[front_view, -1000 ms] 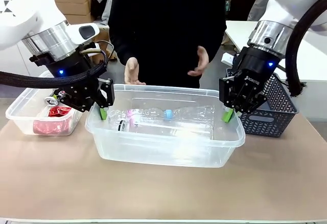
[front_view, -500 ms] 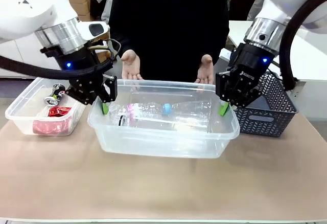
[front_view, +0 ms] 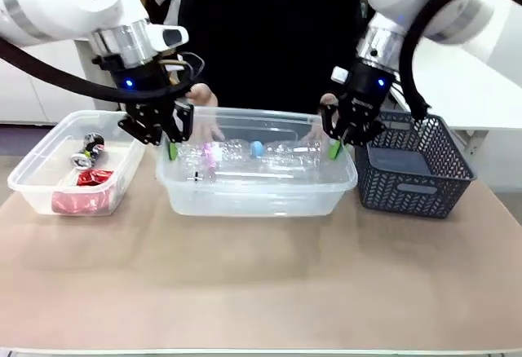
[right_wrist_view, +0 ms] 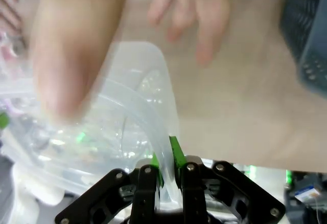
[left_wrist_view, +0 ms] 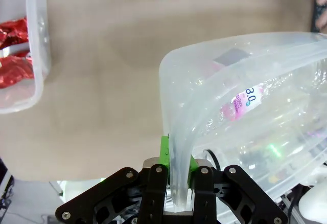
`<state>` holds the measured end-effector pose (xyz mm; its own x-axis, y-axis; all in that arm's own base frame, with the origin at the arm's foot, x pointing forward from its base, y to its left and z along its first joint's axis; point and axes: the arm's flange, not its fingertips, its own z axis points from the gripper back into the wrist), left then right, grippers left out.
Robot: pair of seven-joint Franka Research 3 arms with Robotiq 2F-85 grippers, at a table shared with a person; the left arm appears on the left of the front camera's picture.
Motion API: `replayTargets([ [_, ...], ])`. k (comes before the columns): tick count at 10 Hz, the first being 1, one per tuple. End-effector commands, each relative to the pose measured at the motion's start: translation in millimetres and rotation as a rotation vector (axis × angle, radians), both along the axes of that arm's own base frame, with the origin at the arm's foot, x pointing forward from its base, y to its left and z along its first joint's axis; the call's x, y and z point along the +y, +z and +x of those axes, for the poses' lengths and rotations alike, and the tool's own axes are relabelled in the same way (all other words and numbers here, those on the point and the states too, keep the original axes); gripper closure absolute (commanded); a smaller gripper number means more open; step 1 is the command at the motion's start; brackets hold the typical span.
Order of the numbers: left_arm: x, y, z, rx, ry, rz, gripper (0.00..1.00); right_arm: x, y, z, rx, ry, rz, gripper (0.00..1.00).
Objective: Sort the waste into each basket.
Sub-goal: Offer the picked Organizing box to the human.
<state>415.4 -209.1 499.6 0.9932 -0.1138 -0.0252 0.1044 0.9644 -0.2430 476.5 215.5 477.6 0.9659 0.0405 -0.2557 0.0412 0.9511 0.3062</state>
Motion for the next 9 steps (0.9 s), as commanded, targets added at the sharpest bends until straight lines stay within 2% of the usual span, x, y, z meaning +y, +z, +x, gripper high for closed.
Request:
replayTargets([
  [1,-16.6,4.1,23.1,0.037,0.01,-0.053,0.93,34.3,14.3,19.4,0.057,-0.023,0.015,0.93],
  [4,0.3,-8.9,64.0,0.114,0.036,-0.143,0.93,30.5,6.4,23.8,0.074,-0.044,0.005,0.93],
  [6,2.3,-14.4,74.0,0.151,0.057,-0.198,0.93,24.8,-0.4,25.7,0.098,-0.049,0.018,0.93],
  [7,18.6,-23.4,62.8,0.108,0.056,-0.061,0.93,8.1,-0.8,24.2,0.072,-0.01,-0.018,0.93],
  [9,18.6,-23.4,62.8,0.108,0.056,-0.061,0.93,8.1,-0.8,24.2,0.072,-0.01,-0.018,0.93],
])
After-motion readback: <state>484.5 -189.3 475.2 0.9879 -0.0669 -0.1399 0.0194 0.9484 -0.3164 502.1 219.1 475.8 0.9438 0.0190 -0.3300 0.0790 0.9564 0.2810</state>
